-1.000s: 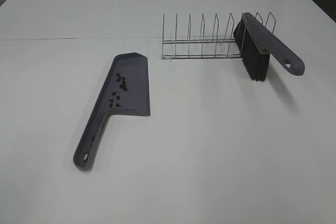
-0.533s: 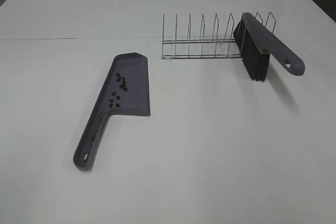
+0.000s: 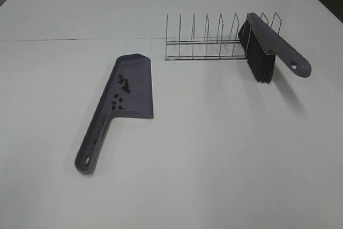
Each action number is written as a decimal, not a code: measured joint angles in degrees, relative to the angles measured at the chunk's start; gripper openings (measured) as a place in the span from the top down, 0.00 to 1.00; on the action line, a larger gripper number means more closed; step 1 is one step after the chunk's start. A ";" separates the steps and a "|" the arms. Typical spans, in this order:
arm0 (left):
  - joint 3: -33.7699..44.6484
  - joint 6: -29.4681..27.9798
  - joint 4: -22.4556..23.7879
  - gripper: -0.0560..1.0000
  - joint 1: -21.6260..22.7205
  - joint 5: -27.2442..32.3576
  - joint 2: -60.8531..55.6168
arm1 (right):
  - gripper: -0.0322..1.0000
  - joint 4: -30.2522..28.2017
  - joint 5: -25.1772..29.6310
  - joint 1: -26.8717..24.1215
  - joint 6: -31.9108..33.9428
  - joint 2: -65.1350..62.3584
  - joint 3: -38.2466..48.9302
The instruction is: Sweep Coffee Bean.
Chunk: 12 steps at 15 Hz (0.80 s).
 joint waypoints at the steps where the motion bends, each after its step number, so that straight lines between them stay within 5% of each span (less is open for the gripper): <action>1: 0.00 0.00 0.00 0.57 0.17 0.00 0.00 | 0.36 0.06 0.00 0.00 0.00 0.00 0.00; 4: 0.00 0.00 0.00 0.57 3.21 0.00 0.00 | 0.36 0.11 0.00 -0.06 0.00 0.00 0.00; 12: 0.00 0.00 0.00 0.57 1.49 0.00 0.00 | 0.36 0.11 -0.23 -0.06 0.00 0.00 0.00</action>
